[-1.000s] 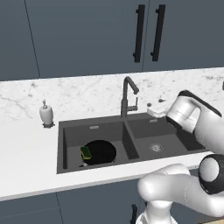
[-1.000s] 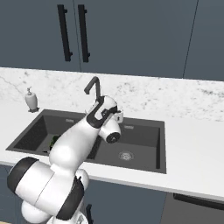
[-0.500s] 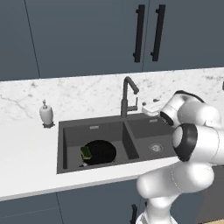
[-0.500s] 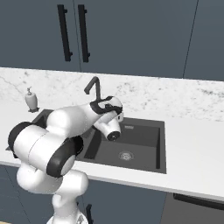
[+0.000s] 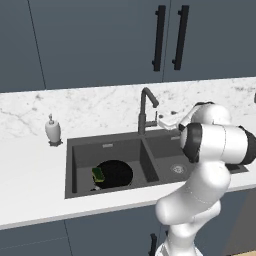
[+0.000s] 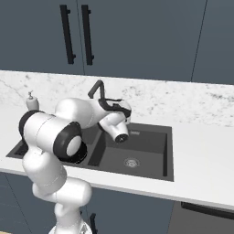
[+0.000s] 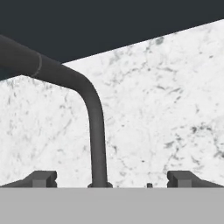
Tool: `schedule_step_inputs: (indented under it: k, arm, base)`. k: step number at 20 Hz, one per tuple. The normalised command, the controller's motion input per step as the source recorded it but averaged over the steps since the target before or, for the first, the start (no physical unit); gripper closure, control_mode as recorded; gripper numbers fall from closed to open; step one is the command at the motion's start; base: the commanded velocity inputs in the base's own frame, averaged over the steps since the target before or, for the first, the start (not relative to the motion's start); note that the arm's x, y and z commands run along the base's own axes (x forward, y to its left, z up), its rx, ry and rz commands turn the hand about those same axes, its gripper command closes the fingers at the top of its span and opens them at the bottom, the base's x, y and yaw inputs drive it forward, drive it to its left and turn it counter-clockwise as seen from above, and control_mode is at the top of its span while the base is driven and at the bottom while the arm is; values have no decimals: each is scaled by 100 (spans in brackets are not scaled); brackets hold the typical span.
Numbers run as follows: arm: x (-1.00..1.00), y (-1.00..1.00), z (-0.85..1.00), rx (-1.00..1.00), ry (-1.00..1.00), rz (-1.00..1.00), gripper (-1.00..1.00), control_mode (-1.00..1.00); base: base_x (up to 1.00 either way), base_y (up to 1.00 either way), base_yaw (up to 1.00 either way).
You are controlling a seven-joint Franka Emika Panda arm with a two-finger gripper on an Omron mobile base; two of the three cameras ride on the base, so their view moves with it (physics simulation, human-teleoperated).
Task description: Pick the pan and sponge and place them into the sink. Then turn on the water.
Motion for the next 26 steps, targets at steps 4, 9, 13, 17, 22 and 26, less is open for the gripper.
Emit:
schedule_step_inputs:
  k: [4,9,13,17,22,26]
  arm:
    - [50,0,-11,1,2,0,-100,-100]
    - [55,0,-25,1,4,0,-100,-100]
    - [57,0,-34,3,5,0,-100,-100]
    - [53,-3,-29,3,1,0,-100,-100]
    - [47,-8,-21,5,0,0,-100,-100]
    - [46,-10,-21,5,1,0,-100,-100]
  base:
    - [0,0,0]
    - [0,0,0]
    - [0,0,0]
    - [0,0,0]
    - [0,0,0]
    - [0,0,0]
